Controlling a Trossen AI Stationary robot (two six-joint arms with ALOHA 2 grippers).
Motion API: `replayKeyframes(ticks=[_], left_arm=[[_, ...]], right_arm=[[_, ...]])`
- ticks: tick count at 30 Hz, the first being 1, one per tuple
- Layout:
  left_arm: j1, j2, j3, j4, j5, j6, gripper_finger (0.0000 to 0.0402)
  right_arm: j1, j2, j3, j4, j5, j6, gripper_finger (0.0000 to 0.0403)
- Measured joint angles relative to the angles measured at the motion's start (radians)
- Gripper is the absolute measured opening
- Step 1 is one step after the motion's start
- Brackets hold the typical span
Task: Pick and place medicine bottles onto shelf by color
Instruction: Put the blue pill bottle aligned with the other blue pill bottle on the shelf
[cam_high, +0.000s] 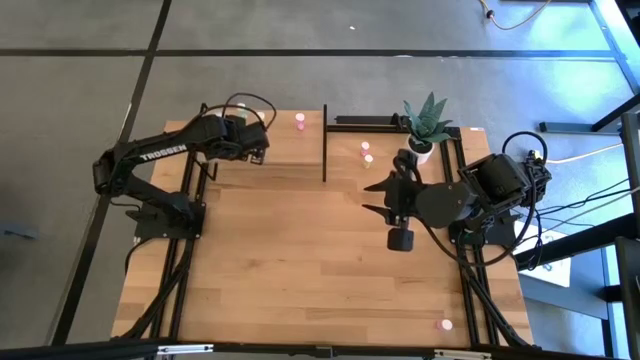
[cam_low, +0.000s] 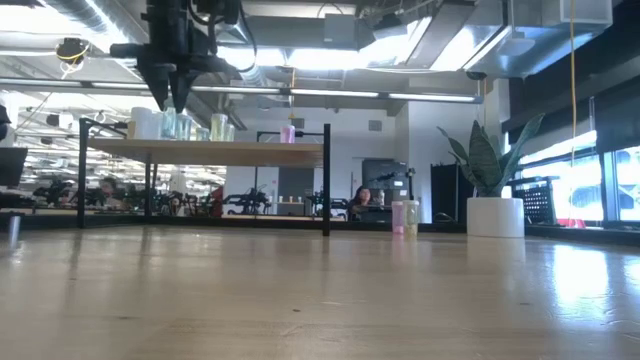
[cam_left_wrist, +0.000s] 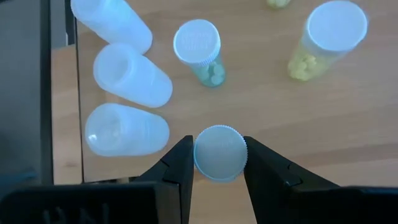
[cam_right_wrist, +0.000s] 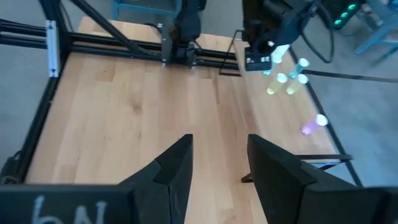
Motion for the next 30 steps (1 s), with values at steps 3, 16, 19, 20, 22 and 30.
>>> replayKeyframes(ticks=[3, 16, 19, 20, 22, 30], left_arm=[[0.005, 0.0, 0.0, 0.011, -0.001, -0.001, 0.0105], [0.008, 0.004, 0.0, 0.012, -0.009, -0.002, 0.0105], [0.008, 0.009, 0.0, 0.013, -0.011, 0.003, 0.0105], [0.008, 0.011, 0.0, 0.014, -0.014, 0.003, 0.0105], [0.008, 0.014, 0.0, 0.014, -0.015, 0.003, 0.0105], [0.008, 0.013, 0.0, 0.015, -0.015, -0.028, 0.0105]], right_arm=[[0.0, 0.0, 0.0, 0.0, 0.032, -0.002, 0.0154], [0.0, 0.0, 0.0, -0.001, 0.065, -0.003, 0.0154], [0.0, 0.0, 0.0, -0.001, 0.066, -0.003, 0.0154], [0.0, 0.0, 0.0, -0.001, 0.066, -0.003, 0.0154], [0.0, 0.0, 0.0, -0.001, 0.068, -0.003, 0.0154], [0.0, 0.0, 0.0, -0.001, 0.067, -0.007, 0.0154]])
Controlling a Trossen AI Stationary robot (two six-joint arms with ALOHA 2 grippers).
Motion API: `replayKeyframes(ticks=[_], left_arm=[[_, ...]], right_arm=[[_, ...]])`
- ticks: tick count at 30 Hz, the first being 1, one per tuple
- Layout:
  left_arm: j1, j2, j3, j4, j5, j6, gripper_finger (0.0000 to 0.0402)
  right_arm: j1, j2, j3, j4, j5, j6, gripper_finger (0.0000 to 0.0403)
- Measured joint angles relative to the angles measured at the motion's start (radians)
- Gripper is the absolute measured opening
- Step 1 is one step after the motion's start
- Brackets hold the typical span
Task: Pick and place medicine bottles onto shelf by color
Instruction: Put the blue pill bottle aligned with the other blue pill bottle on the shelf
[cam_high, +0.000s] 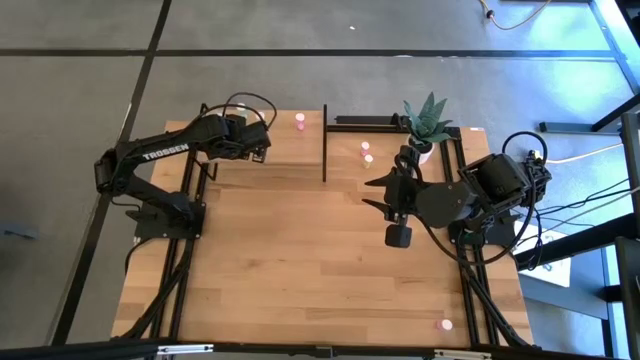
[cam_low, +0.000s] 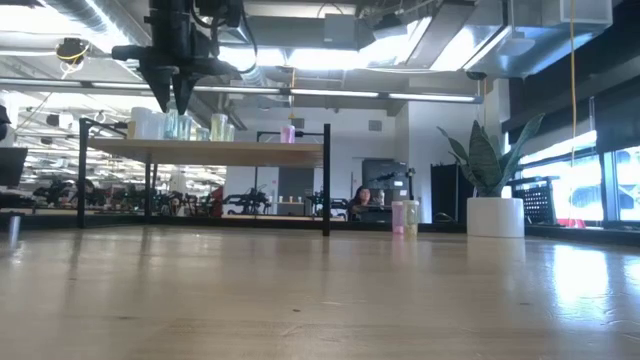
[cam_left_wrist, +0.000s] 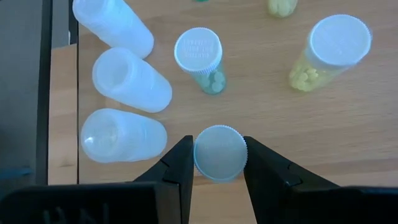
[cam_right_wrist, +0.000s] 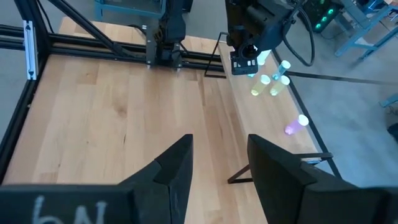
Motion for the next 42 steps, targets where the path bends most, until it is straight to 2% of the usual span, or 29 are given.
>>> replayKeyframes(ticks=[17, 26, 42], left_arm=[[0.008, 0.0, 0.0, -0.001, -0.001, 0.002, 0.0109], [0.007, -0.003, -0.052, 0.021, -0.05, -0.051, 0.011], [0.007, -0.002, -0.045, 0.037, -0.035, -0.052, 0.0112]], right_arm=[[0.0, 0.0, 0.0, 0.0, -0.003, -0.014, 0.0154], [0.0, 0.0, 0.0, 0.0, -0.003, -0.014, 0.0154], [0.0, 0.0, 0.0, 0.0, -0.002, -0.018, 0.0154]])
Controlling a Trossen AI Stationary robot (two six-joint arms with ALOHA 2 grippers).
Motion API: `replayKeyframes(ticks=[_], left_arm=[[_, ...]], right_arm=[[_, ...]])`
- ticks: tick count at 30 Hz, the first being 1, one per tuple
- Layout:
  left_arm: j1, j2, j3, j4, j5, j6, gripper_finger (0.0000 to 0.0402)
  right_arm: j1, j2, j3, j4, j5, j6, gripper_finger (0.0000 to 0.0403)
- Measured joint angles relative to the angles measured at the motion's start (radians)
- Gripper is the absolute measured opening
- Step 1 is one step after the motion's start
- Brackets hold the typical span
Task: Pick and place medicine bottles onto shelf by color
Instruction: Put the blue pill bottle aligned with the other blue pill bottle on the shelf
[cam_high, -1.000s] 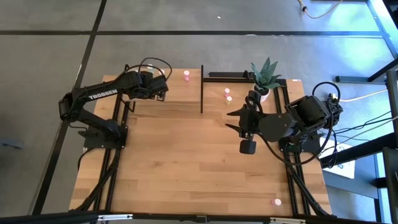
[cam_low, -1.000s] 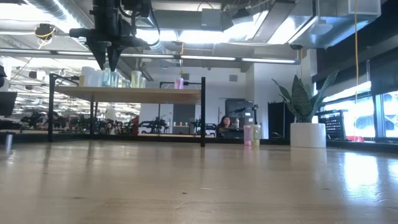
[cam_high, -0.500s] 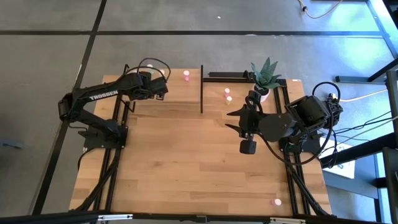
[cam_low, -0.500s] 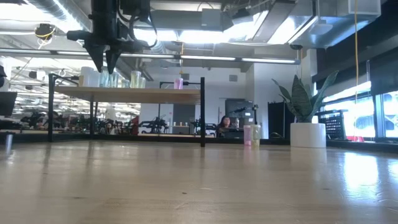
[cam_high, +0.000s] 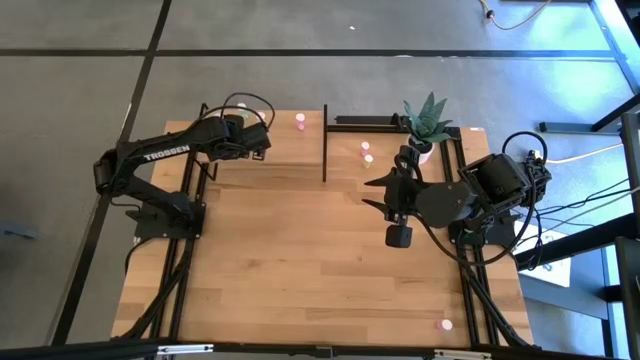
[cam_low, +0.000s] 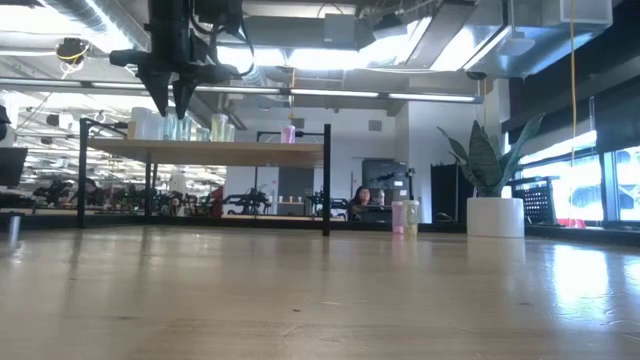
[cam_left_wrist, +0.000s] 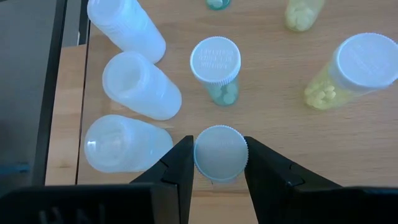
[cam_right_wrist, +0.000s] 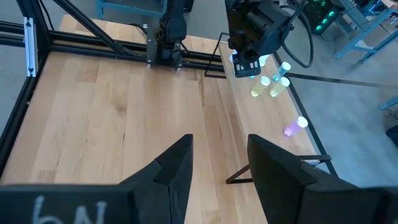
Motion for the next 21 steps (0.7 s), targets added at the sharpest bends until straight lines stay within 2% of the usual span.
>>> replayKeyframes(ticks=[21], left_arm=[[0.0, -0.001, 0.0, 0.004, -0.005, 0.008, 0.0116]], right_arm=[[0.0, 0.0, 0.0, 0.0, 0.0, 0.0, 0.0154]])
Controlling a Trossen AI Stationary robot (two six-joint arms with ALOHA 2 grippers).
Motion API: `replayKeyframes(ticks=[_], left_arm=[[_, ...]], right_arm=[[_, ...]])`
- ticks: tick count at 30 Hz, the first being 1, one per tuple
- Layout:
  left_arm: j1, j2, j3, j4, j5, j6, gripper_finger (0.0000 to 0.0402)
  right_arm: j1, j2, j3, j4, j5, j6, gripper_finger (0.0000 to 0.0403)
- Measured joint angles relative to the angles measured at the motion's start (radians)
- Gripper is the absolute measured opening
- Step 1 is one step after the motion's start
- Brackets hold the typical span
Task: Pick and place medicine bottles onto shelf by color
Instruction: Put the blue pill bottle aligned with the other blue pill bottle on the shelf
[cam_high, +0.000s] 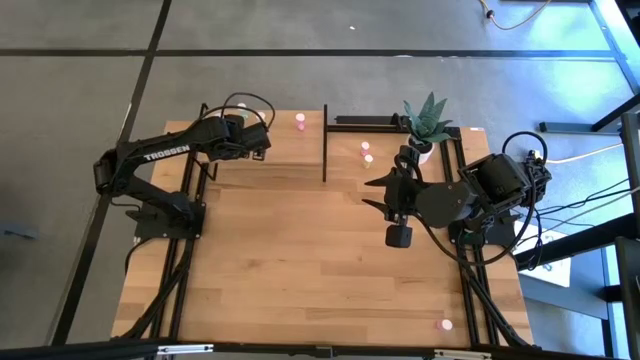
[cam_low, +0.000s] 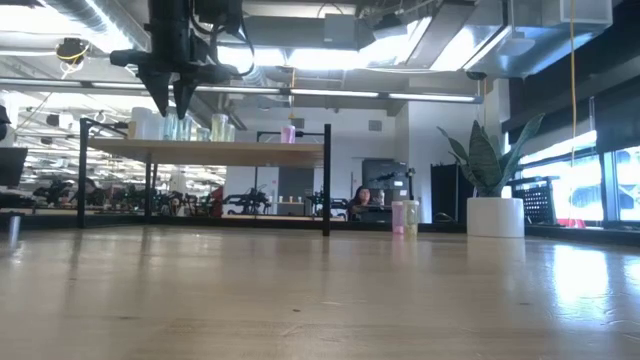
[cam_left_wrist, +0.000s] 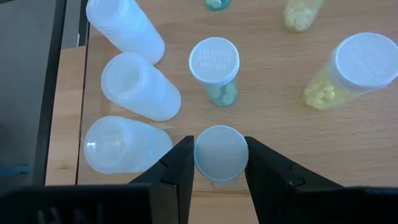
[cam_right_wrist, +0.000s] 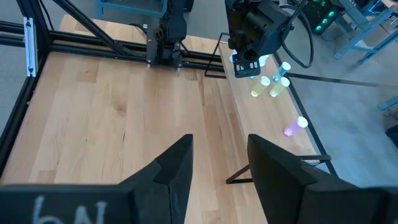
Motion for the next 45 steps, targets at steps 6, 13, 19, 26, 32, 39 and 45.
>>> replayKeyframes(ticks=[6, 13, 19, 26, 32, 39, 45], left_arm=[[0.0, 0.0, 0.0, 0.0, 0.011, 0.001, 0.0127], [0.0, 0.001, -0.003, 0.0, 0.035, 0.001, 0.0133], [0.0, 0.001, -0.003, 0.0, 0.03, 0.001, 0.0135], [0.0, 0.001, -0.002, 0.0, 0.024, 0.001, 0.0134], [0.0, 0.0, -0.002, -0.013, 0.023, 0.001, 0.0133], [0.0, -0.008, -0.001, -0.023, 0.022, 0.001, 0.0135], [0.0, -0.041, -0.001, -0.023, 0.016, 0.001, 0.0133]], right_arm=[[0.0, 0.0, 0.0, 0.0, 0.0, 0.0, 0.0154], [0.0, 0.0, 0.0, 0.0, 0.0, 0.0, 0.0154], [0.0, 0.0, 0.0, 0.0, 0.0, 0.0, 0.0154], [0.0, 0.0, 0.0, 0.0, -0.001, 0.004, 0.0154], [0.0, 0.0, 0.0, 0.0, -0.002, 0.004, 0.0154], [0.0, 0.0, 0.0, 0.0, -0.001, 0.004, 0.0154], [0.0, 0.0, 0.0, 0.0, -0.002, 0.007, 0.0154]])
